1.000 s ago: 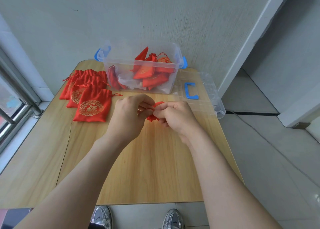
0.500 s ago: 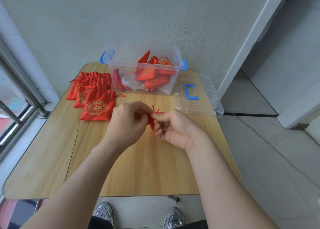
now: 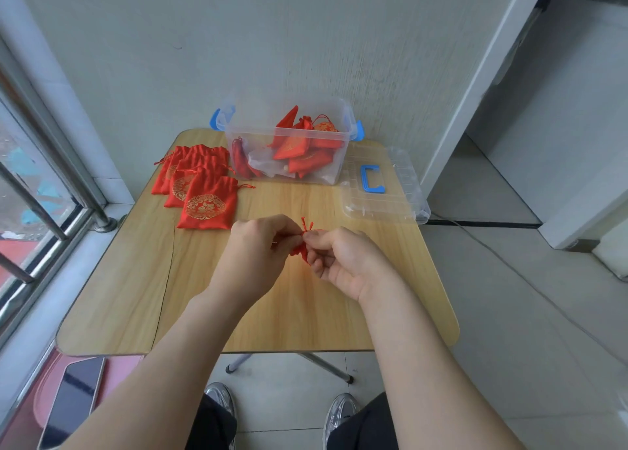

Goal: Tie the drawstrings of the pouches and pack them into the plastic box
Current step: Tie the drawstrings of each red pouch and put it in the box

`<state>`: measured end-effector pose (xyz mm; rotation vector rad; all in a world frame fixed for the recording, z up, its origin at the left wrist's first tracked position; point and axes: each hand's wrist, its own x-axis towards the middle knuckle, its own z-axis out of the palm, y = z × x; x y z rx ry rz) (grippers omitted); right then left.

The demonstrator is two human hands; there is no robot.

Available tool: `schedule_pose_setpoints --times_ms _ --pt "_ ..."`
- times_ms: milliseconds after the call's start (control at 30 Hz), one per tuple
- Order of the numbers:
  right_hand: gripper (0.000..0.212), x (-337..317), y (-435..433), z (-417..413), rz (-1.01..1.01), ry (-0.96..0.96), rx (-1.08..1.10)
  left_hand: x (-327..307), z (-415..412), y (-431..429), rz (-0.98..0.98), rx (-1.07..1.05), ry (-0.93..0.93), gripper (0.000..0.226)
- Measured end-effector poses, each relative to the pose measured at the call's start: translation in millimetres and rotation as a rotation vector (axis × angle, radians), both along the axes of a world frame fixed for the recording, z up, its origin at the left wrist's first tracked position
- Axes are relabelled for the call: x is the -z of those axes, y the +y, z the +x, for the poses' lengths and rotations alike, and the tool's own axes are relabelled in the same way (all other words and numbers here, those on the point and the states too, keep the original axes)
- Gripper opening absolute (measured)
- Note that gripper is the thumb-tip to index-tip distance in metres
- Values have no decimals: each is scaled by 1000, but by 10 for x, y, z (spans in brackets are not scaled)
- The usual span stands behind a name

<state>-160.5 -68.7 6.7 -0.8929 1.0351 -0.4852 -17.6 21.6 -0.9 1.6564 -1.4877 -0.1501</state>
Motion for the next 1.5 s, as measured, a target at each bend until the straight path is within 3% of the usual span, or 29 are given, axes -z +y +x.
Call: schedule_pose_setpoints --times_ms 167,267,400,567,700,900,1000,1300,1500 --pt "6 7 174 -67 -210 135 -8 -45 1 73 122 104 -23 9" --pt "9 -10 304 -96 -394 202 -52 -60 -52 80 241 69 -17 27" --pt "5 -2 397 -93 -466 248 -19 -135 -84 94 387 14 197 47" --pt "8 2 397 -143 -496 297 55 -71 -93 67 317 -141 329 47" --pt "8 -33 409 -163 -472 278 15 -71 -127 103 276 -79 252 62" --pt "9 -13 418 -128 -439 218 -43 46 -103 75 284 6 150 30" --pt "9 21 413 -110 -493 226 -53 32 -54 76 285 -71 94 29" --pt "10 24 429 -101 -808 552 -186 36 63 96 355 -134 66 31" --pt "10 64 448 -63 -974 624 -255 63 109 99 375 -169 41 35"
